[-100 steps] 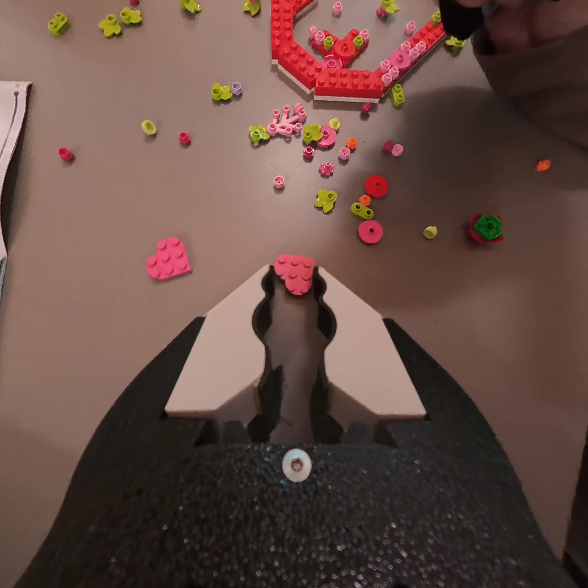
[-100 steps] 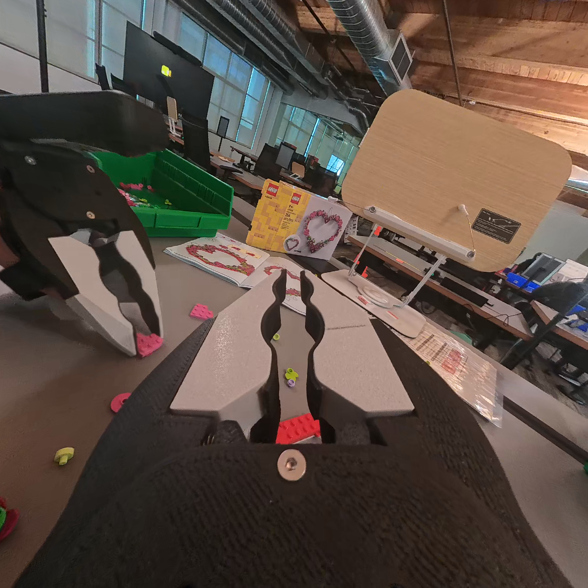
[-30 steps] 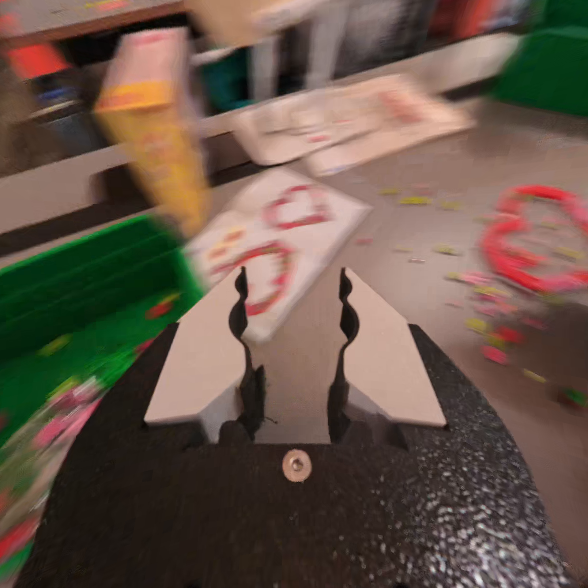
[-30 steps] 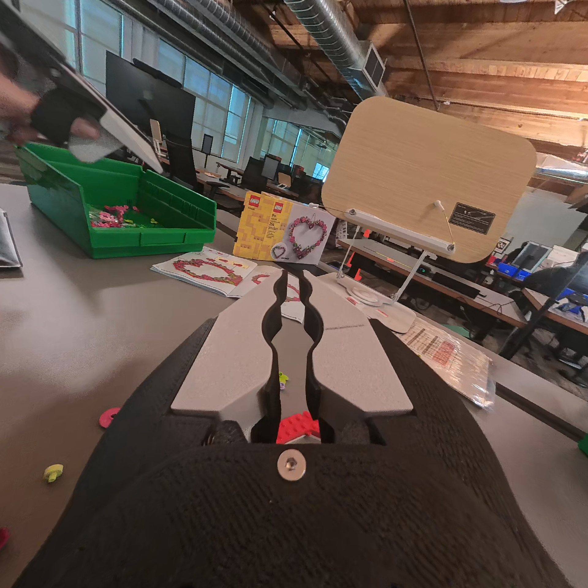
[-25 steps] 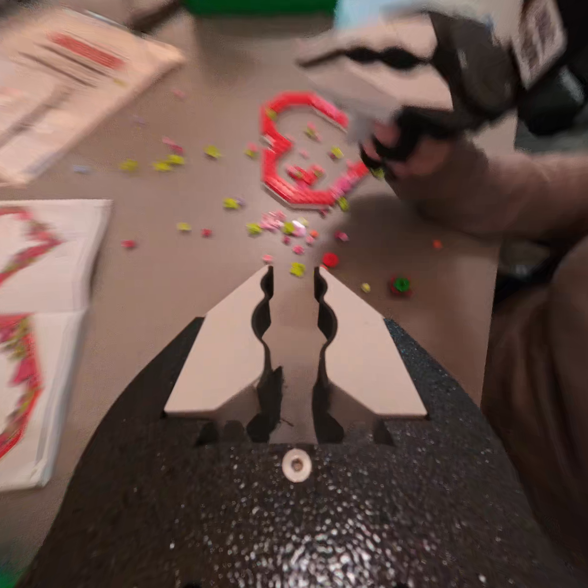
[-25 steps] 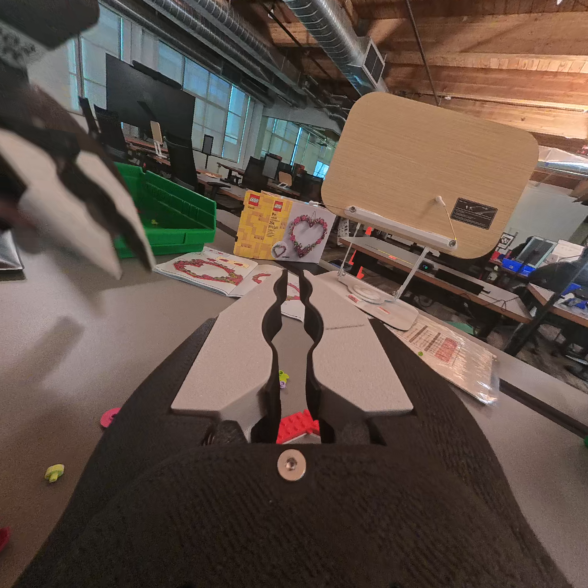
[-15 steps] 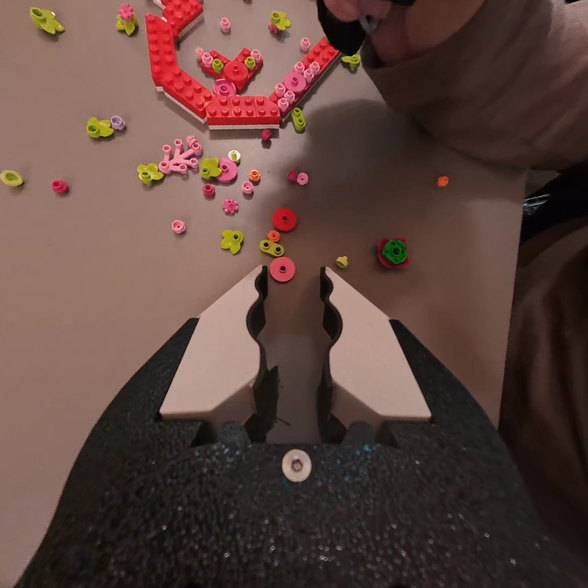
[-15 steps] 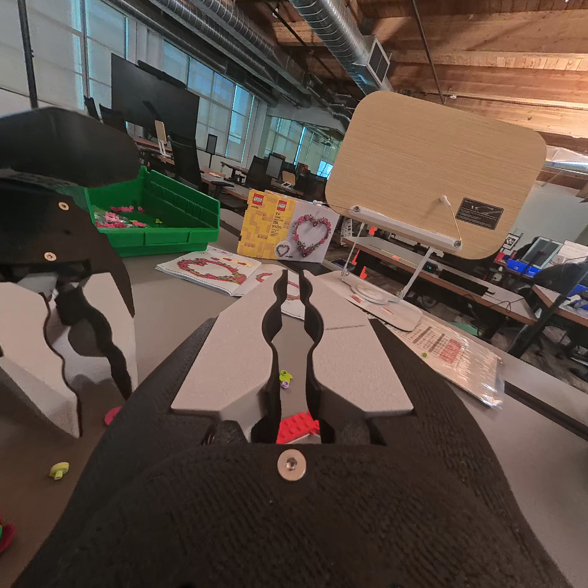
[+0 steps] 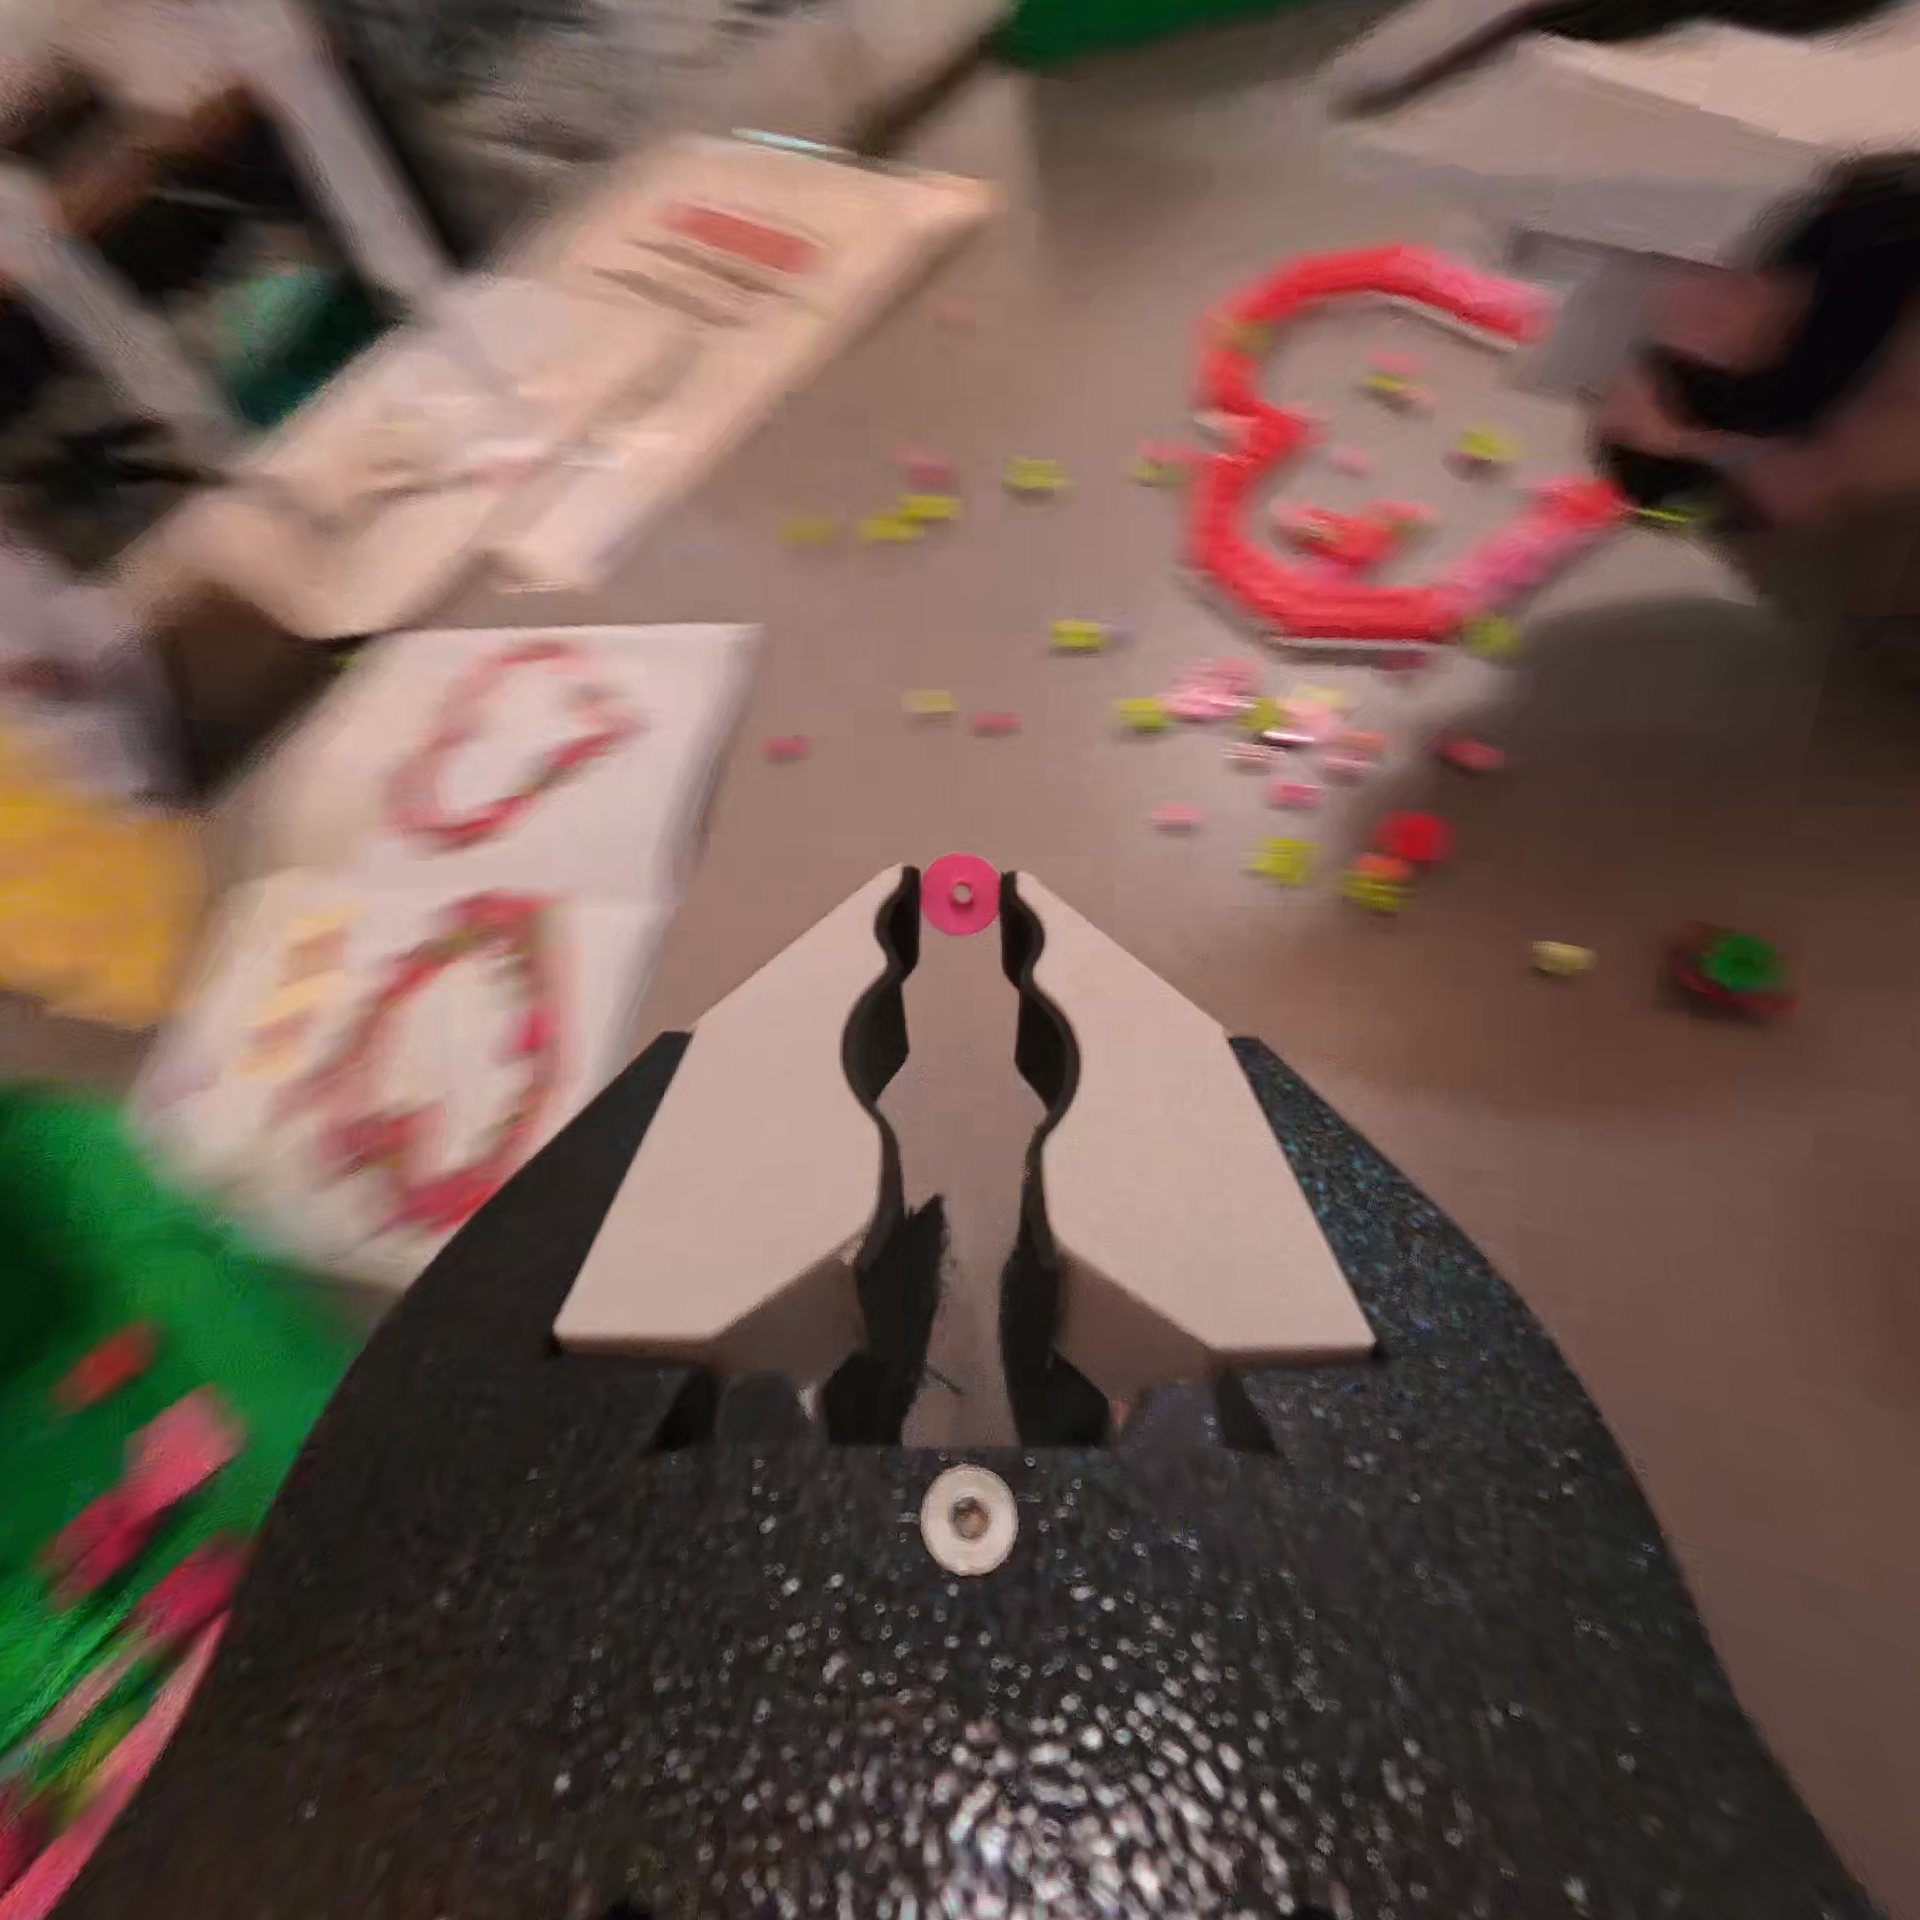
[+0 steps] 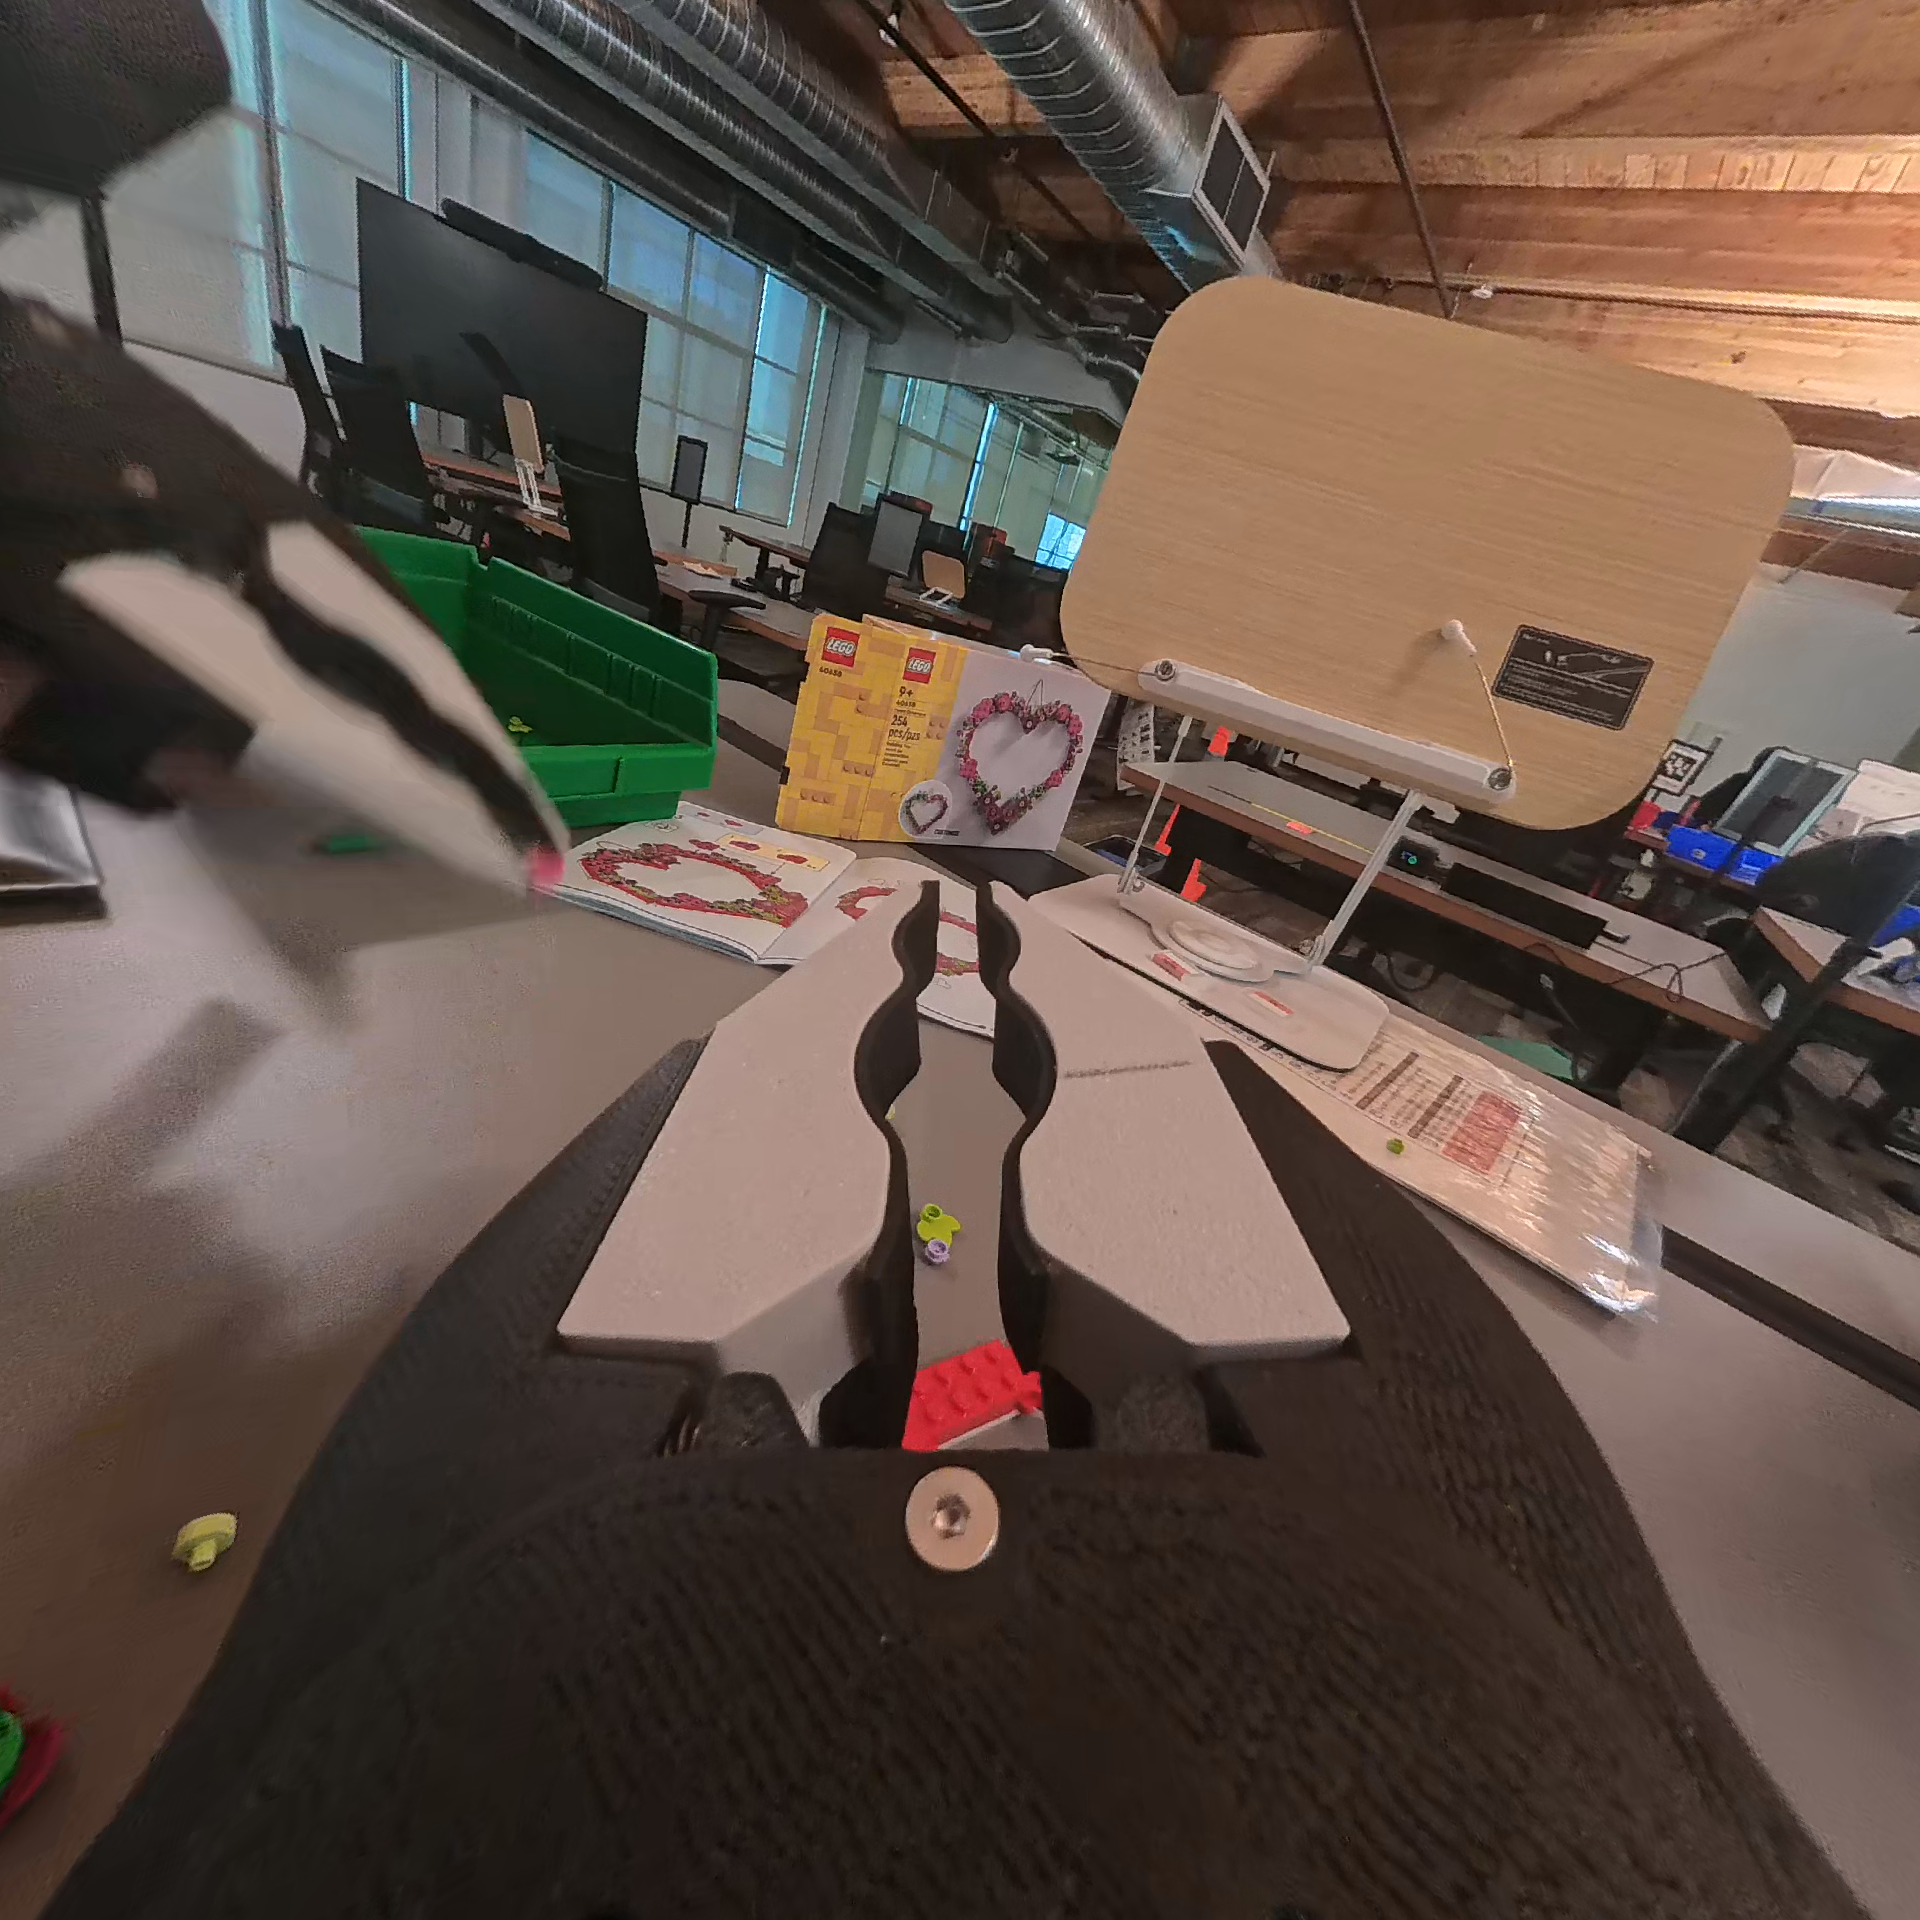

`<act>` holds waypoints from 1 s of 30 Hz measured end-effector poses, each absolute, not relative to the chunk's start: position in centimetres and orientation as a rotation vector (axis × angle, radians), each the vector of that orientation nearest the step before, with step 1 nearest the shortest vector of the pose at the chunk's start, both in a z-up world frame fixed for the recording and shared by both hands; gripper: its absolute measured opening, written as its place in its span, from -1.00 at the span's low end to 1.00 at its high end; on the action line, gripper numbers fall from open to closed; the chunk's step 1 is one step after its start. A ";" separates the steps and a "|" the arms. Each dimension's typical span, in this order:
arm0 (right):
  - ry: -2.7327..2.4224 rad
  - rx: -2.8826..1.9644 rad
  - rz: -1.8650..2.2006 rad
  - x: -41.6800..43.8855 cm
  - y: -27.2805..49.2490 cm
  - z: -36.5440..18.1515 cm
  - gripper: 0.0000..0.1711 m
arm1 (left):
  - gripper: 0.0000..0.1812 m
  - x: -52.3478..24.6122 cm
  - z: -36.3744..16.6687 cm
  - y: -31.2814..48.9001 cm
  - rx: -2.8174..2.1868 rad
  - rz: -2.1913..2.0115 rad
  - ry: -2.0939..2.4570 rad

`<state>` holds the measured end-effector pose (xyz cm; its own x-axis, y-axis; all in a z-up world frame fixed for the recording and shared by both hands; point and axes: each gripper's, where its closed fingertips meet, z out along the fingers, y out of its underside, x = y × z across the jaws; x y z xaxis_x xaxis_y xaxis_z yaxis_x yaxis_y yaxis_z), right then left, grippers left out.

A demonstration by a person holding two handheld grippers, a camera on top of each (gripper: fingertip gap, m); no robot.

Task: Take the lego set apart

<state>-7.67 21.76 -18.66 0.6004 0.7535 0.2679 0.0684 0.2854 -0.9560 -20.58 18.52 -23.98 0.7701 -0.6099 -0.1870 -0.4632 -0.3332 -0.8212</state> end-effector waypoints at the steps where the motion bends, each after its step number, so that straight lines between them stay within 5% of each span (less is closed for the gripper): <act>1: -0.835 -1.213 0.539 -7.7 21.7 -18.6 -0.94 | -0.87 -24.2 -22.4 19.4 -1.995 -0.053 0.699; 8: -0.845 -1.209 0.543 -7.9 21.5 -18.7 -0.94 | -0.86 -43.0 -19.5 20.0 -2.237 0.316 0.050; 11: -0.845 -1.211 0.538 -7.9 21.6 -18.7 -0.94 | -0.13 -46.2 -21.8 19.8 -2.378 0.183 -0.219; 13: -0.842 -1.214 0.538 -7.8 21.7 -18.8 -0.94 | 0.03 -47.0 -22.7 19.5 -2.419 0.203 -0.255; 17: -0.838 -1.219 0.537 -7.7 21.8 -18.8 -0.94 | -0.17 -40.8 -21.3 20.4 -2.296 0.163 0.016; 23: -0.851 -1.216 0.539 -8.0 21.7 -19.0 -0.94 | -0.66 -16.3 -23.5 15.9 -1.975 -0.548 0.876; 30: -0.856 -1.216 0.542 -8.1 21.6 -19.0 -0.94 | -0.67 -8.2 -32.2 13.5 -1.999 -0.551 1.333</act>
<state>-8.07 21.60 -19.00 0.5855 0.7628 0.2745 0.0777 0.2843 -0.9556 -8.24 13.46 -32.15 0.3910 -0.9203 -0.0155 -0.6403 -0.2599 -0.7228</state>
